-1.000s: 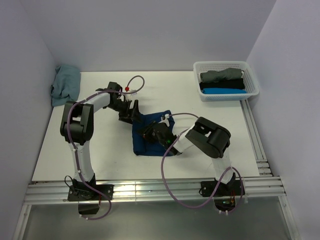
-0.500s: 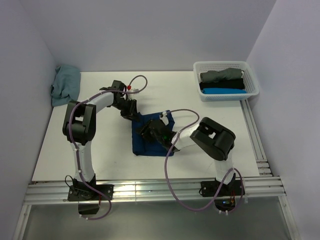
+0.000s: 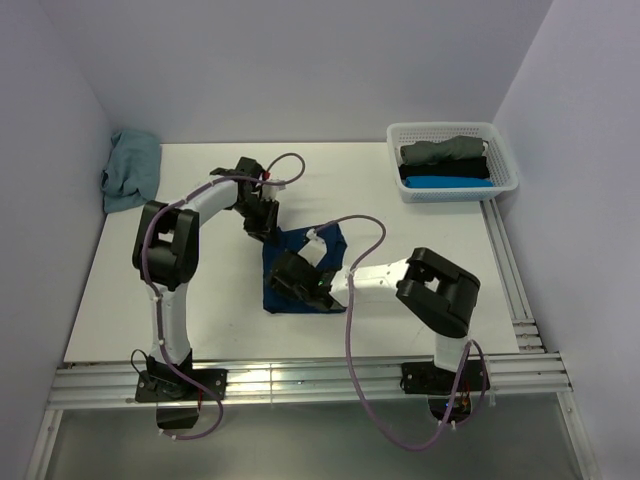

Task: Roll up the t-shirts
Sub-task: Roll the tshirt

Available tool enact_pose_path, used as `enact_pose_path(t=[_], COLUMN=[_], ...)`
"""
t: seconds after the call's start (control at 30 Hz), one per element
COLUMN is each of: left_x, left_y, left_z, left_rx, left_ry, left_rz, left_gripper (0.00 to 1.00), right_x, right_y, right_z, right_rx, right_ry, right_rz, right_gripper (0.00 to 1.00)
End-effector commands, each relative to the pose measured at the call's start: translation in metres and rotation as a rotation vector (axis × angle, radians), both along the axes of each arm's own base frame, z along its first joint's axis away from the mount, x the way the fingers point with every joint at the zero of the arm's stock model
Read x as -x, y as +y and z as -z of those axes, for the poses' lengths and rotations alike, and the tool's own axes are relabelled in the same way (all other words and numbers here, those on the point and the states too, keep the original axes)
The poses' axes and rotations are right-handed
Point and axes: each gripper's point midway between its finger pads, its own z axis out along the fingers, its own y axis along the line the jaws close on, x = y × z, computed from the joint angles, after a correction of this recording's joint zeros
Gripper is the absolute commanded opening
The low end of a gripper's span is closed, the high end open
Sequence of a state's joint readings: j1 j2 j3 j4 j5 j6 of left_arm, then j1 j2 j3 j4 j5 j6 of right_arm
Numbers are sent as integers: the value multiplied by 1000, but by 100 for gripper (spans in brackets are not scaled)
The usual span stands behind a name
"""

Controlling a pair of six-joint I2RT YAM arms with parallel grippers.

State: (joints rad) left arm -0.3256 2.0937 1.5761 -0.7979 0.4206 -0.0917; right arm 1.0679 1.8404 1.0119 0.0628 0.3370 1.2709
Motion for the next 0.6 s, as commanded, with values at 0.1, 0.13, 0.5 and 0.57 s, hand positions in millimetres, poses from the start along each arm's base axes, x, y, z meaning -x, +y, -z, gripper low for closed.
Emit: enact_pose_path(t=[0.1, 0.13, 0.5, 0.57], left_x=[-15, -15, -12, -12], left_y=[9, 8, 6, 7], left_z=[-2, -1, -1, -1], left_rx=[-84, -88, -108, -110], left_ry=[-49, -45, -43, -43], left_rz=[-7, -6, 11, 12], left_gripper=[14, 14, 16, 16], right_x=[63, 68, 77, 72], right_y=[-9, -8, -18, -24], right_z=[15, 14, -27, -39], right_rx=[125, 123, 169, 197], right_ry=[51, 54, 6, -27], right_rz=[-78, -88, -123, -110], right_gripper=[56, 55, 57, 57])
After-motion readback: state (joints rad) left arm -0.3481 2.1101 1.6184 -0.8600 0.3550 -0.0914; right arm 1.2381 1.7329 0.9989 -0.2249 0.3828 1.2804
